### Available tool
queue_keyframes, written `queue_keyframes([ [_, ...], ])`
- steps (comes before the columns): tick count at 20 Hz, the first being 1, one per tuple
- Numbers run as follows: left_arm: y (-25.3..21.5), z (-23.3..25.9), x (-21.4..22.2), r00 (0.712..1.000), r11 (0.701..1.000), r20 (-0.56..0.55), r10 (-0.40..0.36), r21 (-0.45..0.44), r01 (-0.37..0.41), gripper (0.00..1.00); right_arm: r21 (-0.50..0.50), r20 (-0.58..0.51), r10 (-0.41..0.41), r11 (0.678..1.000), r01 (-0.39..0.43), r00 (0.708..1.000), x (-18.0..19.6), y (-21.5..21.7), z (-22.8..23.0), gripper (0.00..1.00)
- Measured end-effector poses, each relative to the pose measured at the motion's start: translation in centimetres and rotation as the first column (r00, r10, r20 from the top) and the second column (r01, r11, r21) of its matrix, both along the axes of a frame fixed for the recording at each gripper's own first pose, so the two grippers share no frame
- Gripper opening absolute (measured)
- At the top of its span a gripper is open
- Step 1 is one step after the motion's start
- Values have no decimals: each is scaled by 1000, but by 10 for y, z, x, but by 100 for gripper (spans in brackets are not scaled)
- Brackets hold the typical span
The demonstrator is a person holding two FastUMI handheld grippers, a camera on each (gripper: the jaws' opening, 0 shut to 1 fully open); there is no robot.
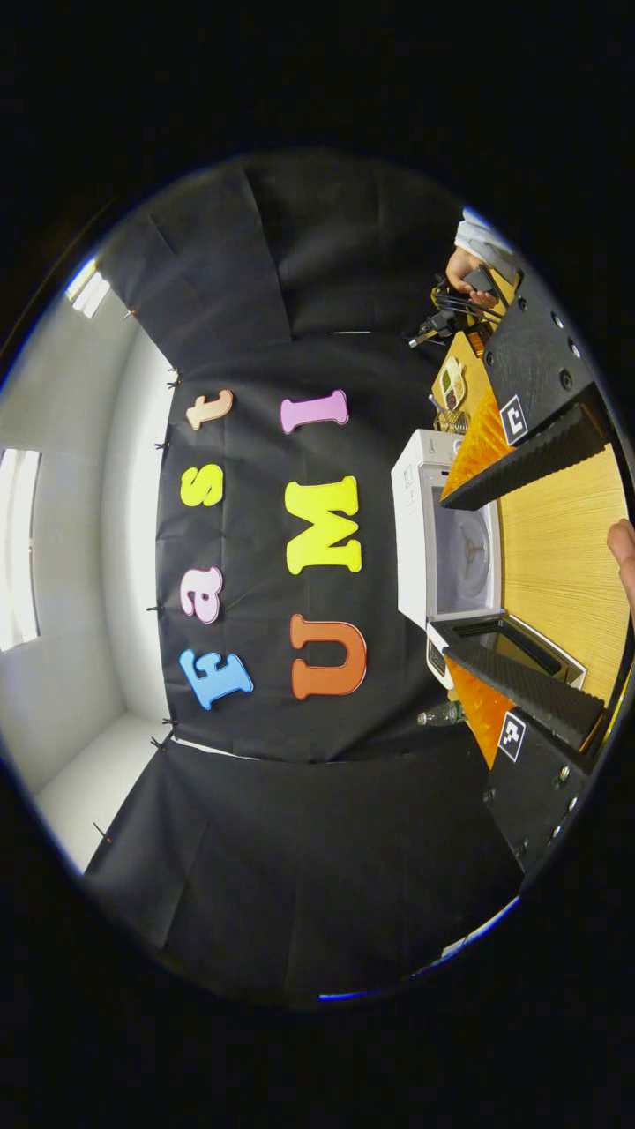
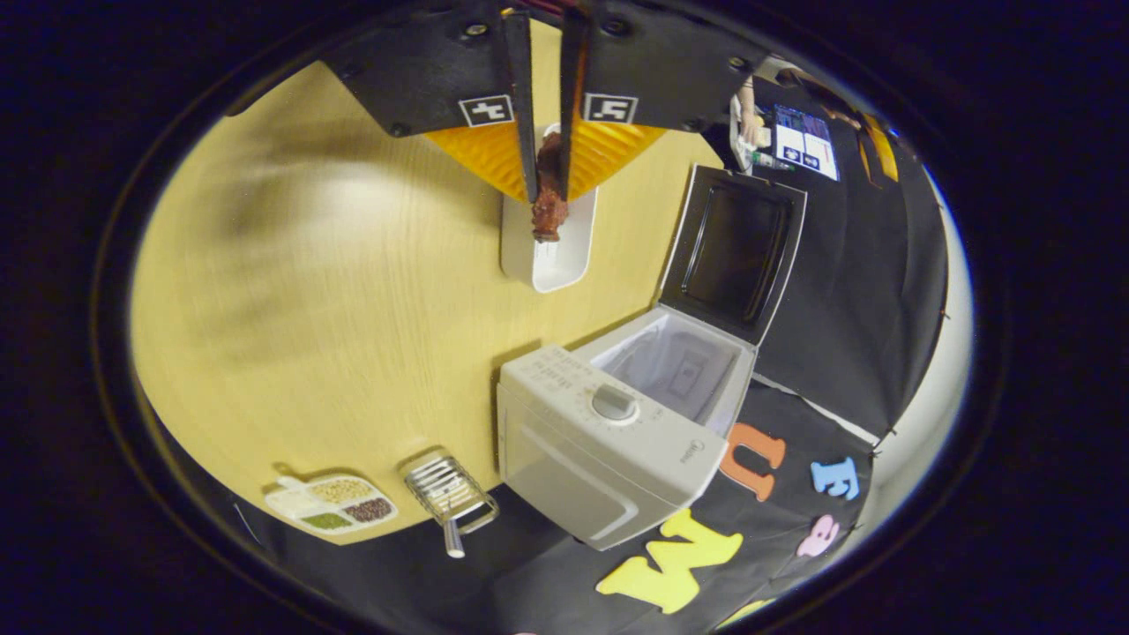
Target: Open the microwave oven with the left hand, put the food in, and close the microwave oven.
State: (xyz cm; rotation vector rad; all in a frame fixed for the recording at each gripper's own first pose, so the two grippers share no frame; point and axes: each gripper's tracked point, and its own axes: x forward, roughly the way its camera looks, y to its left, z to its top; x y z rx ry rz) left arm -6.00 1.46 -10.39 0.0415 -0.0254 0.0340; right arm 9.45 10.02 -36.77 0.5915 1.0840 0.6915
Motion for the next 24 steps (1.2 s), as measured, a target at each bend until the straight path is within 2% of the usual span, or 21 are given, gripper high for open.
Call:
queue_keyframes([
  [1, 0, 0, 0, 1000, 1000, 3, -5, -5, 5, 94, -12, 12, 4, 1000, -4, 1000, -2, 0, -3, 5],
  [2, -1, 0, 0, 1000, 1000, 2, -8, -11, 8, 94, -25, 26, 6, 1000, -5, 1000, -3, -2, -1, 13],
  [8, 0, -7, -5, 1000, 1000, -1, -16, -15, 16, 94, -150, 169, 13, 989, 12, 985, -13, -8, 20, 11],
  [12, 7, -9, -11, 1000, 999, 3, -18, -43, 18, 94, -246, 301, 43, 969, 34, 953, -27, -2, 47, 10],
  [15, 15, -11, -16, 1000, 998, -2, -13, -58, 13, 94, -325, 424, 65, 942, 85, 903, -35, 5, 69, 11],
  [18, 20, -13, -21, 1000, 999, 2, -20, -42, 20, 94, -385, 545, 89, 910, 155, 834, -44, 17, 92, 10],
  [21, 24, -20, -24, 1000, 1000, -3, -21, -21, 20, 94, -397, 647, 97, 890, 225, 756, -54, 38, 111, 10],
  [24, 28, -27, -25, 1000, 1000, -14, -15, -18, 15, 94, -363, 731, 86, 889, 279, 677, -62, 65, 129, 10],
])
